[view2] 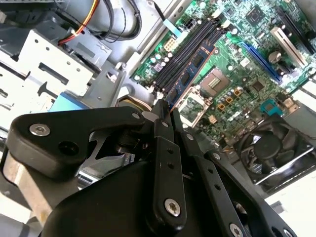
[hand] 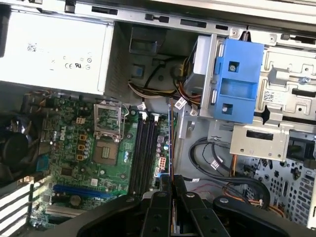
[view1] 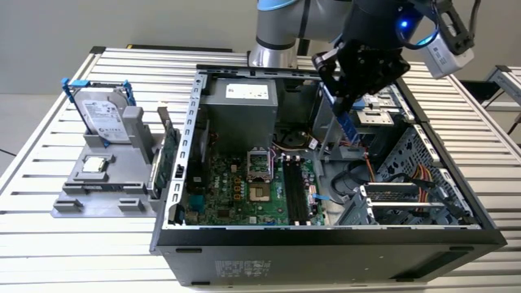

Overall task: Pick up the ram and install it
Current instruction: 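Insert the ram into the slot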

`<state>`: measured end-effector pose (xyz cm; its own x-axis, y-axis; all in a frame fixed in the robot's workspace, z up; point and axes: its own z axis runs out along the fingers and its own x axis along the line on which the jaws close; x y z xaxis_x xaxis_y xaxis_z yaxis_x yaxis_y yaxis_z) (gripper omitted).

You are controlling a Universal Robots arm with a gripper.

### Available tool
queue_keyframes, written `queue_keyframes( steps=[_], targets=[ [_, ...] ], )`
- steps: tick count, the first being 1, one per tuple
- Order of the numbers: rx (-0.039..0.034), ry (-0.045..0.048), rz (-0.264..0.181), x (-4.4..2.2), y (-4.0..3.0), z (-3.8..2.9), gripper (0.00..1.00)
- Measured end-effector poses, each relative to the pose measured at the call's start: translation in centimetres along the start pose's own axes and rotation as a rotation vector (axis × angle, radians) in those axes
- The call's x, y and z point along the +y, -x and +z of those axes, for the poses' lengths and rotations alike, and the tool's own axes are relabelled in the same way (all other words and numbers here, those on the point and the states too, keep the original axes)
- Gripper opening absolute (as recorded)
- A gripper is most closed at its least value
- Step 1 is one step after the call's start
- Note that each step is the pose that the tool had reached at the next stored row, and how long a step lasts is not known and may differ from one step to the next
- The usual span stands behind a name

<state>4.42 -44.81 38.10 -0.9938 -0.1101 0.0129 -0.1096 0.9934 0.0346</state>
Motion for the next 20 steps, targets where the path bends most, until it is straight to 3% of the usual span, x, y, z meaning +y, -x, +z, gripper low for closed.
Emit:
queue_keyframes(
  steps=[10,20],
  targets=[
    [-0.002,0.0008,0.058,0.0,0.0,0.0,0.0],
    [-0.0036,0.0007,0.06,0.0,0.0,0.16,0.0]
  ],
)
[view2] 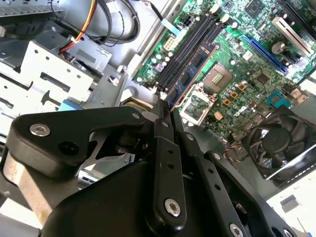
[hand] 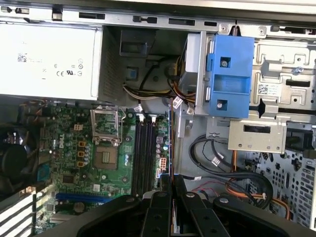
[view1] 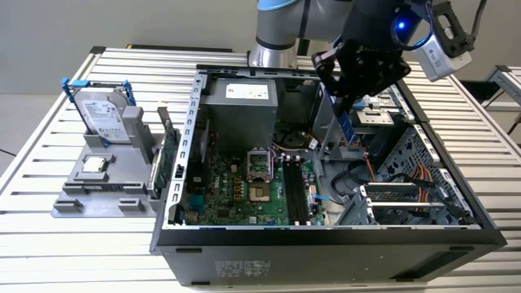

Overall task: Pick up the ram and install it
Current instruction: 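Insert the ram into the slot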

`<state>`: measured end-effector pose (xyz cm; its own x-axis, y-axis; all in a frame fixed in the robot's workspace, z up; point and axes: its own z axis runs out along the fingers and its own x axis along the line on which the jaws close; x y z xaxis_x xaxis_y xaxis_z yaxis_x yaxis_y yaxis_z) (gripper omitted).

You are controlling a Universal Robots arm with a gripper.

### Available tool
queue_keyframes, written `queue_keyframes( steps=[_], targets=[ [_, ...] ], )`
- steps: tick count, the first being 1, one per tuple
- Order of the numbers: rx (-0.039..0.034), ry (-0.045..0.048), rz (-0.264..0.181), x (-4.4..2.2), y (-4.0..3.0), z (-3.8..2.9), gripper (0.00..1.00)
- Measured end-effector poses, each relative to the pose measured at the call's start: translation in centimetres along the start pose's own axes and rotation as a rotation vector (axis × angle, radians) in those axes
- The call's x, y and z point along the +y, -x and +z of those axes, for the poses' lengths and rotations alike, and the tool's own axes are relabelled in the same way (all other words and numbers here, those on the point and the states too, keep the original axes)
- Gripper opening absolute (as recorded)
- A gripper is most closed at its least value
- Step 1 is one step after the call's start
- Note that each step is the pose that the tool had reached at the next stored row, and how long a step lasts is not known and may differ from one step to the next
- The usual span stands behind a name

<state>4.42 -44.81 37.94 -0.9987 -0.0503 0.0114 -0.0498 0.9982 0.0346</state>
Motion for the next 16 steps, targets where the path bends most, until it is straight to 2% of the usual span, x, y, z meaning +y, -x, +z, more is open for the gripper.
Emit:
queue_keyframes(
  steps=[5,11,16],
  targets=[
    [-0.0039,-0.0003,0.0,-0.01,0.0,0.23,0.0],
    [-0.0161,-0.0008,-0.001,-0.02,0.01,0.5,0.0],
    [-0.0163,-0.001,0.0,-0.02,0.0,0.71,0.0]
  ],
)
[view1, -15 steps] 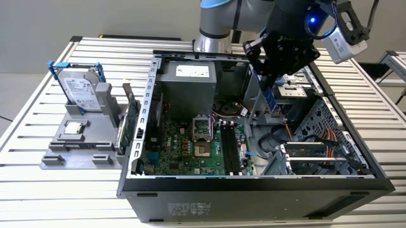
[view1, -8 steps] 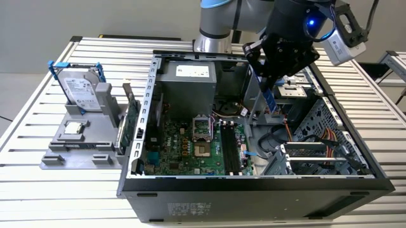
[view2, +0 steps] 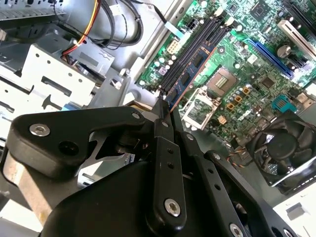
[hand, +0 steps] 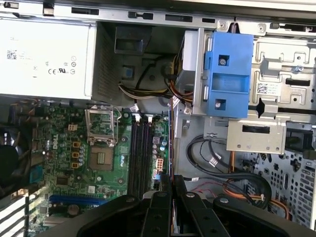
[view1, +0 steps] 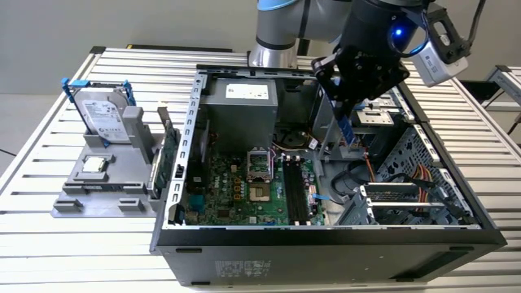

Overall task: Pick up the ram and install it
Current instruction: 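Insert the ram into the slot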

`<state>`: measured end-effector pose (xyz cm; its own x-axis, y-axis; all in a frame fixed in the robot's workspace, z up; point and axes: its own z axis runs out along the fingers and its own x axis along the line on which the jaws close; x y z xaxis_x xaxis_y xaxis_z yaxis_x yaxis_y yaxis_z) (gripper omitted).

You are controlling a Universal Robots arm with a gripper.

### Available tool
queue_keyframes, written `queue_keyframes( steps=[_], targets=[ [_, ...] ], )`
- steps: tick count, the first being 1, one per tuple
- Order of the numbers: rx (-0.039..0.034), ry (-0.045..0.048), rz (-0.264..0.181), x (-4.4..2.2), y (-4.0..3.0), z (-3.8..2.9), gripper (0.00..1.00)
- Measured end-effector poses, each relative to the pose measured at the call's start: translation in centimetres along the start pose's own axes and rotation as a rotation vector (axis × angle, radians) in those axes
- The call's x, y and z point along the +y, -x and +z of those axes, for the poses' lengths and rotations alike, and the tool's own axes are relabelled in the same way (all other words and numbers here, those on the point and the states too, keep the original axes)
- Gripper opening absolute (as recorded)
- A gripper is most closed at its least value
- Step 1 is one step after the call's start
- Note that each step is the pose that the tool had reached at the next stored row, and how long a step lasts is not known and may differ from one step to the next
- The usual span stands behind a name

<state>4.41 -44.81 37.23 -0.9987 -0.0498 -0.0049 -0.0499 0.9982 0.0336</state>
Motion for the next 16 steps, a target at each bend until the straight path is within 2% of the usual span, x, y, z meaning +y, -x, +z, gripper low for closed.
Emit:
queue_keyframes(
  steps=[16],
  targets=[
    [-0.0001,-0.0003,0.002,-0.02,-0.15,0.64,0.0]
  ],
)
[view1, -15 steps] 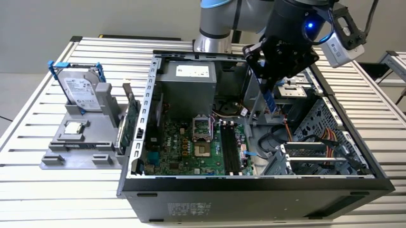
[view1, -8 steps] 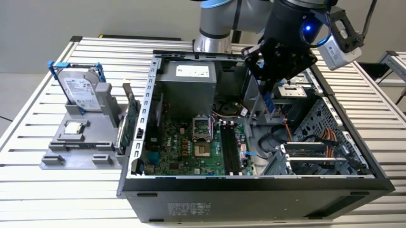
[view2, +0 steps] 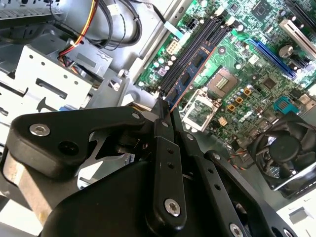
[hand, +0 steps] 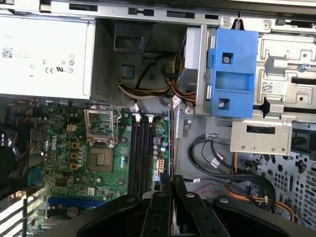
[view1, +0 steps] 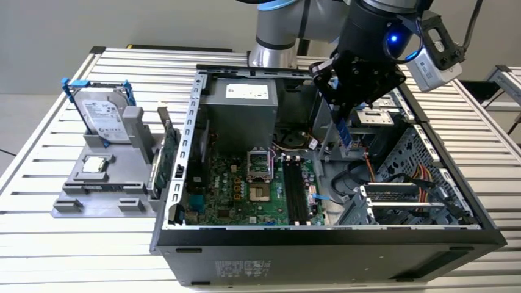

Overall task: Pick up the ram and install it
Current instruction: 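Insert the ram into the slot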

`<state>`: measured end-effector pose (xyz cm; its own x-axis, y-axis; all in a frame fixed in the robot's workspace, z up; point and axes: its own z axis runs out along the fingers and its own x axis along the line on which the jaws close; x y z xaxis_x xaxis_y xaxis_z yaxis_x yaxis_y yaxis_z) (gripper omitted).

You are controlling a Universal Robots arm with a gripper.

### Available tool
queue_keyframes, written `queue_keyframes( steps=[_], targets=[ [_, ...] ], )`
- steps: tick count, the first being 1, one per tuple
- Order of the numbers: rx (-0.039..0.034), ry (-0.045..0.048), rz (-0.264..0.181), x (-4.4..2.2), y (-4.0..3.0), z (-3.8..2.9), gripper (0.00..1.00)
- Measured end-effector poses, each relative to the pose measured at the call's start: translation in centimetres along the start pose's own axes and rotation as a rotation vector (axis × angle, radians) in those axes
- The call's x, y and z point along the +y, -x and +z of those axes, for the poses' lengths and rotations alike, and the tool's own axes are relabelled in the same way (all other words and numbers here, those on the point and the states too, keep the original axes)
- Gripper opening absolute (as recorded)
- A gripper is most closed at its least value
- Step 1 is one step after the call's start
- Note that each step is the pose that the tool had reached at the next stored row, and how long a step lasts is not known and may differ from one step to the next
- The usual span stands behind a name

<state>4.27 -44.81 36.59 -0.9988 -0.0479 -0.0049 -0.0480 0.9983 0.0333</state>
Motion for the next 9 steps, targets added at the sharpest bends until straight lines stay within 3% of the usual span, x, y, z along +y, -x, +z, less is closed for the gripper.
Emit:
queue_keyframes(
  steps=[9],
  targets=[
    [0.0,-0.0016,0.0,0.0,0.0,0.16,0.0]
  ],
)
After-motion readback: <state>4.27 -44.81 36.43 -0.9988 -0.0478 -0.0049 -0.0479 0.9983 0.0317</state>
